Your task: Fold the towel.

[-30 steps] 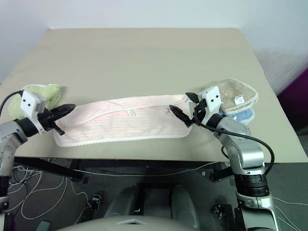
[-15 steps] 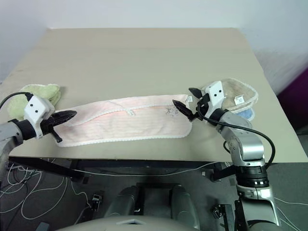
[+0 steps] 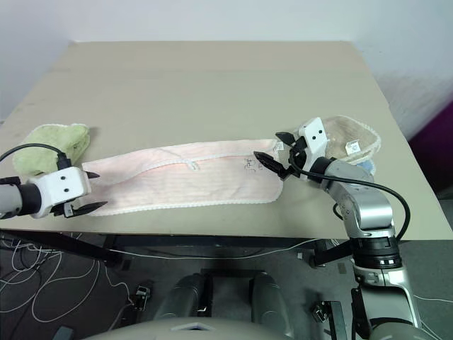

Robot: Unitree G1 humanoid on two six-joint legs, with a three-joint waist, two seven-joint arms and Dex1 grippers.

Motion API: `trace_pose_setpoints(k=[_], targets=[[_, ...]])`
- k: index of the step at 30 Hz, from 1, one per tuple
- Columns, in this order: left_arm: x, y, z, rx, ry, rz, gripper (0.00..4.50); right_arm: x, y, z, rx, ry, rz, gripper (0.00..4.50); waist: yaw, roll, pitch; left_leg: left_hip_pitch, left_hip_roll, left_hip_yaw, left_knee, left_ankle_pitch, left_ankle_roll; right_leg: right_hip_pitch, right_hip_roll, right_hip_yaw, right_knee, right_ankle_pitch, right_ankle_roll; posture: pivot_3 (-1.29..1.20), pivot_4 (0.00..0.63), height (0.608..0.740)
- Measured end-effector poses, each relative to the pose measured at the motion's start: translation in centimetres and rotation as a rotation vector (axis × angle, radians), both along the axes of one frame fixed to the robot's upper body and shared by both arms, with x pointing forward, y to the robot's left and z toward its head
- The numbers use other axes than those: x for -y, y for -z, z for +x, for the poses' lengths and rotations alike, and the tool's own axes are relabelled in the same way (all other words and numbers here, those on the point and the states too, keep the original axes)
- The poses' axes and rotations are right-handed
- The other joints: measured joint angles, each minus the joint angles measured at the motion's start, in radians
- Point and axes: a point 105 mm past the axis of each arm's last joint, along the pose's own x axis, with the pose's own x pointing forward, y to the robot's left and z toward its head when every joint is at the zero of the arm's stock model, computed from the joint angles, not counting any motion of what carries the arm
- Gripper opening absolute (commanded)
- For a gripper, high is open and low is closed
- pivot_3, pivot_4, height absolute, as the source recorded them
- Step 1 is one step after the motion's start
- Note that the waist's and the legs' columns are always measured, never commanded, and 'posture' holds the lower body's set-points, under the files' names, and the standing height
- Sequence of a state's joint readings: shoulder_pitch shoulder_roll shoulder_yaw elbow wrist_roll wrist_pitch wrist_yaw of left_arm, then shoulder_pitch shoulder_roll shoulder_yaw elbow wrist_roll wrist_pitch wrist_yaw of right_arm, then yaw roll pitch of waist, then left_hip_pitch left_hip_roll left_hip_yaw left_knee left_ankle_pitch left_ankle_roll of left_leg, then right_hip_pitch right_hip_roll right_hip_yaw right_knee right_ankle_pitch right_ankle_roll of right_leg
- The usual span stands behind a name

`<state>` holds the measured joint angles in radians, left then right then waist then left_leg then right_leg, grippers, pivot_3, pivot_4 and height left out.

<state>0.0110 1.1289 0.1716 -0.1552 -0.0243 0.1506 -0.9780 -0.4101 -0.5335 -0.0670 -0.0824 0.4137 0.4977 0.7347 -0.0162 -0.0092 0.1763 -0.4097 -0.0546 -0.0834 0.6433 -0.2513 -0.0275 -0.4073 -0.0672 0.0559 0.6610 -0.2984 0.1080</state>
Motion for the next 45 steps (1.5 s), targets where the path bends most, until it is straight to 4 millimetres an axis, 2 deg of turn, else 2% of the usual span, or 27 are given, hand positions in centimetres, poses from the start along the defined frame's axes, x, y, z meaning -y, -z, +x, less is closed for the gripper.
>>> trace_pose_setpoints(k=[6,10,14,19,22,32,39,41,45], targets=[[-0.8,0.3,2.0,0.040,0.010,0.101,4.03,0.4,0.1,0.0,-0.009,0.012,-0.016,4.50,0.001,0.000,0.000,0.000,0.000,0.000,0.000,0.000,0.000,0.000,0.000,0.000,0.000,0.000,0.000,0.00,0.150,0.740],[-1.0,-0.3,3.1,0.068,0.010,0.120,4.03,0.5,0.1,0.1,-0.010,0.018,-0.019,4.50,0.000,0.000,0.000,0.000,0.000,0.000,0.000,0.000,0.000,0.000,0.001,0.000,0.000,0.000,0.000,0.00,0.150,0.740],[-1.5,0.2,3.7,0.056,0.004,0.143,4.03,0.6,0.0,0.1,-0.008,0.028,-0.020,4.50,-0.002,0.000,0.000,0.000,0.000,0.000,0.000,0.000,0.000,-0.001,0.001,0.000,0.001,0.000,0.000,0.00,0.150,0.740],[-1.2,0.8,4.6,0.055,0.023,0.145,4.03,0.7,0.0,0.2,-0.005,0.038,-0.019,4.50,-0.001,0.000,0.000,0.000,0.000,0.000,0.001,0.000,0.000,0.000,0.002,0.000,0.001,0.000,0.000,0.00,0.150,0.740],[-1.3,0.9,5.2,0.069,0.022,0.158,3.43,0.7,0.0,0.2,-0.003,0.041,-0.019,4.50,0.000,0.000,0.000,0.000,0.000,0.000,0.002,0.000,0.000,0.000,0.003,0.000,0.002,0.000,0.000,0.00,0.150,0.740],[-0.8,1.5,5.4,0.064,0.050,0.148,0.05,0.9,-0.3,0.4,0.017,0.060,-0.016,4.50,-0.001,0.000,0.000,0.000,0.000,0.000,0.002,0.000,0.000,0.000,0.003,0.000,0.002,0.000,0.000,0.00,0.150,0.740],[-0.5,1.3,5.0,0.052,0.061,0.099,0.02,1.0,-0.5,0.4,0.040,0.061,-0.030,4.50,-0.001,0.000,0.000,0.000,0.000,0.000,0.002,0.000,0.000,0.000,0.003,0.000,0.002,0.000,0.000,0.00,0.150,0.740],[-0.3,1.0,4.9,0.062,0.062,0.078,0.02,1.3,-0.5,0.4,0.051,0.058,-0.082,4.50,-0.001,0.000,0.000,0.000,0.000,0.000,0.002,0.000,0.000,-0.001,0.002,0.000,0.002,0.000,0.000,0.00,0.150,0.740],[-0.8,0.2,4.9,0.090,0.024,0.039,0.02,2.4,-0.5,0.6,0.134,0.022,-0.325,4.50,-0.001,0.000,0.000,0.000,0.000,0.001,0.002,0.000,0.000,0.000,0.003,-0.001,0.002,0.000,0.000,0.00,0.150,0.740]])
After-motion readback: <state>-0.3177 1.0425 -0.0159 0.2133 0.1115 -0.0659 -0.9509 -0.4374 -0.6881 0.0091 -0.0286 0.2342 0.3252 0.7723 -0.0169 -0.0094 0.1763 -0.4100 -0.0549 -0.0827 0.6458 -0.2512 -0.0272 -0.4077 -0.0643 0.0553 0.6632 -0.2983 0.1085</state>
